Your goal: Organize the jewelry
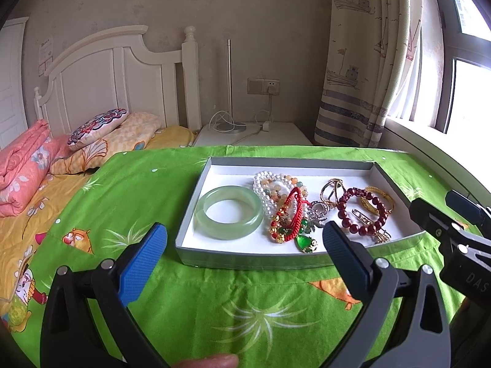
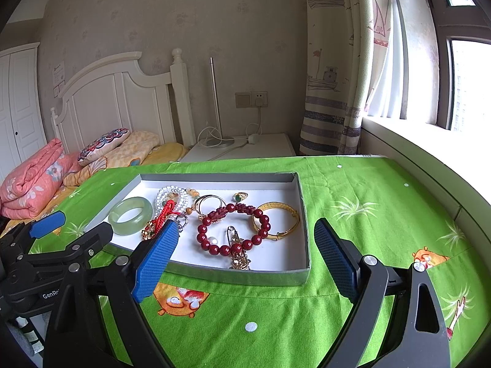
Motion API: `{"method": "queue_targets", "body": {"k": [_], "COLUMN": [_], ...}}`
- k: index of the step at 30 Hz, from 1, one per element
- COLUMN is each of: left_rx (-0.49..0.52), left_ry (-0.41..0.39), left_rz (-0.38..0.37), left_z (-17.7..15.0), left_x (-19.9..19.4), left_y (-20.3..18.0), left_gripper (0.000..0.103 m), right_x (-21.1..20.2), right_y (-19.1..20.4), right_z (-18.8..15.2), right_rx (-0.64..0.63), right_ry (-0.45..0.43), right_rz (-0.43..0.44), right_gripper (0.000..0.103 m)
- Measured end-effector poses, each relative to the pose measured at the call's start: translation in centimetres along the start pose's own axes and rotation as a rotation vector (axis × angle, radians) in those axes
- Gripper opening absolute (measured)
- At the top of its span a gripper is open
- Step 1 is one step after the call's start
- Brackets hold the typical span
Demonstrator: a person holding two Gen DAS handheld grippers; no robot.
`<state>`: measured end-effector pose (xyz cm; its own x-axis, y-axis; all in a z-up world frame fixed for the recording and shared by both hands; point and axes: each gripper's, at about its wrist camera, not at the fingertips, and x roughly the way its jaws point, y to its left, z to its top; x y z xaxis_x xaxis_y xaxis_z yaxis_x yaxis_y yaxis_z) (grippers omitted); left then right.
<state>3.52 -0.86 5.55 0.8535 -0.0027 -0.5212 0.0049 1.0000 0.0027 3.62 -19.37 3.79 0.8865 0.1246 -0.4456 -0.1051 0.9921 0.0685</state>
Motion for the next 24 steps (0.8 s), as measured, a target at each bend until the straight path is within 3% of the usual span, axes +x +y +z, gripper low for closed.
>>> {"method": "queue_targets", "body": {"k": [8,15,18,24], "left_rx": [0.029,-0.005,0.01,0.107], "left_ry": [-0.004,-0.014,0.034,0.129], "left_rz": [-0.001,-0.019,-0.058,-0.036], "left_z": [0.0,-0.1,-0.3,-2.2], "left_x": [-0.3,-0.5,-0.3,-1.6], "left_y": [-0.5,0.2,0.0,-1.4], "left_gripper": [0.101,0.101,0.101,0.101], "right_x": [0.0,0.0,0.0,-1.3], "right_y": [0.0,0.3,0.4,-0.2], "right_z": [0.0,-0.2,-0.3,-1.5], "right_rx": [0.0,0.007,0.011,0.051], "right_ry": [0.0,0.0,0.0,0.07], "right_rz": [0.001,0.003,0.006,0.047], "right_gripper": [0.087,0.087,0.087,0.087]}}
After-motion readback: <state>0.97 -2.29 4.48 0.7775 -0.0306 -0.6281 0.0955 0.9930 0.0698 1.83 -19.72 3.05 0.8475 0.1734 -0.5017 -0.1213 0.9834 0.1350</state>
